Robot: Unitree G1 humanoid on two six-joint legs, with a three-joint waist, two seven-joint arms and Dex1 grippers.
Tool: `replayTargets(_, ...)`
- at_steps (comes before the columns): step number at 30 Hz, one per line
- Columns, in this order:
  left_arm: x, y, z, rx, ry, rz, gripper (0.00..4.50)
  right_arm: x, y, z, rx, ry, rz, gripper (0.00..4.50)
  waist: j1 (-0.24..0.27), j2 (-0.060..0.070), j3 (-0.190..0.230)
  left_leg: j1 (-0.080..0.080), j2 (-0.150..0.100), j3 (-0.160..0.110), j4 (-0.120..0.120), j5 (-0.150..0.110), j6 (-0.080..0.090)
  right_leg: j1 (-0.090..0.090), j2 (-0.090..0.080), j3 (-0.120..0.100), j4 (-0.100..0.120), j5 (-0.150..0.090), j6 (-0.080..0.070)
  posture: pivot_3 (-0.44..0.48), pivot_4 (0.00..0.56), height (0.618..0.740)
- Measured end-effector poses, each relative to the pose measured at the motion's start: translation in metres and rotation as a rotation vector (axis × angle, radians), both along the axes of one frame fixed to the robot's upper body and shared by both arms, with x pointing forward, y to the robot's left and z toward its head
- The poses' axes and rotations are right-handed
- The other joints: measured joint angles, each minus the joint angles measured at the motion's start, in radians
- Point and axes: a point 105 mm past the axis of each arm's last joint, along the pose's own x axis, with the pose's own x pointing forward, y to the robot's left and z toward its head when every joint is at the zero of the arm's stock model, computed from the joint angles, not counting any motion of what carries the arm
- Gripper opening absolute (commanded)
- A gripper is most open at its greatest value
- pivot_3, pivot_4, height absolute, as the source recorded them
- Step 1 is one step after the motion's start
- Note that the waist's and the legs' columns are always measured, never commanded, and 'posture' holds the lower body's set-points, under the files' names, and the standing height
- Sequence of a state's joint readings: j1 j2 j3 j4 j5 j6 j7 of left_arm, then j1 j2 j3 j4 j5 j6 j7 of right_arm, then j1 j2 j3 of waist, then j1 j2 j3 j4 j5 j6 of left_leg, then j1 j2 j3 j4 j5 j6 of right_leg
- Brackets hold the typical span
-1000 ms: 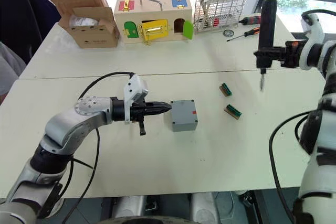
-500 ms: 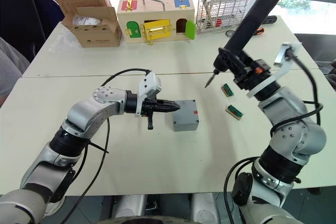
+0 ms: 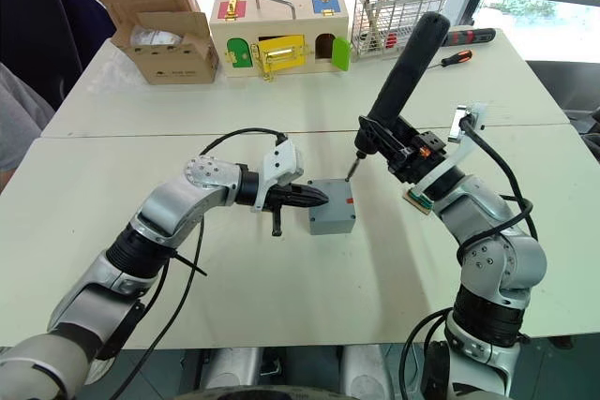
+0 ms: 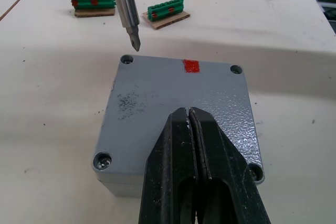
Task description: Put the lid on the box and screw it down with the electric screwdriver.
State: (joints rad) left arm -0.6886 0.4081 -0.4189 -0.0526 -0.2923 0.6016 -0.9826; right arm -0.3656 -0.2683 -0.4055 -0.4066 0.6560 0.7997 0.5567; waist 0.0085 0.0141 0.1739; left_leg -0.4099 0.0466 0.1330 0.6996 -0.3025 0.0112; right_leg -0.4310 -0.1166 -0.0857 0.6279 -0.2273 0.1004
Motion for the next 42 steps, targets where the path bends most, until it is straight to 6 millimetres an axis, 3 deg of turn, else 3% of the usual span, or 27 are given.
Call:
replayTargets(22, -0.005, -0.001, -0.001, -0.001, 0.006, -0.002, 0.00, 0.006, -0.002, -0.011, -0.045, -0.015, -0.016, 1.82, 0.002, -0.001, 0.000, 0.000, 0.000, 0.000, 0.000, 0.000, 0.001, 0.000, 0.000, 0.000, -0.001, 0.000, 0.000, 0.000, 0.150, 0.728)
replayTargets(26, -0.004, 0.000, -0.002, 0.001, 0.006, 0.000, 0.00, 0.002, 0.010, -0.012, -0.142, -0.060, 0.014, 1.82, 0.000, -0.001, -0.001, 0.001, 0.000, 0.000, 0.000, 0.000, 0.001, 0.000, 0.000, 0.000, -0.001, 0.000, 0.000, 0.000, 0.150, 0.728)
replayTargets(30, -0.004, 0.000, -0.004, 0.005, 0.004, 0.004, 0.00, 0.001, 0.021, -0.014, -0.188, -0.105, 0.029, 1.82, 0.000, -0.005, -0.003, 0.002, 0.000, 0.000, 0.000, 0.000, 0.001, 0.001, 0.000, 0.000, -0.001, 0.000, 0.000, 0.000, 0.150, 0.728)
replayTargets(42, -0.005, 0.002, -0.010, 0.013, 0.019, 0.017, 0.00, 0.000, 0.026, -0.029, -0.227, -0.125, 0.036, 1.82, -0.005, -0.020, -0.019, 0.004, 0.001, -0.002, 0.000, -0.003, 0.004, 0.003, 0.000, 0.000, -0.002, -0.002, -0.001, 0.000, 0.150, 0.728)
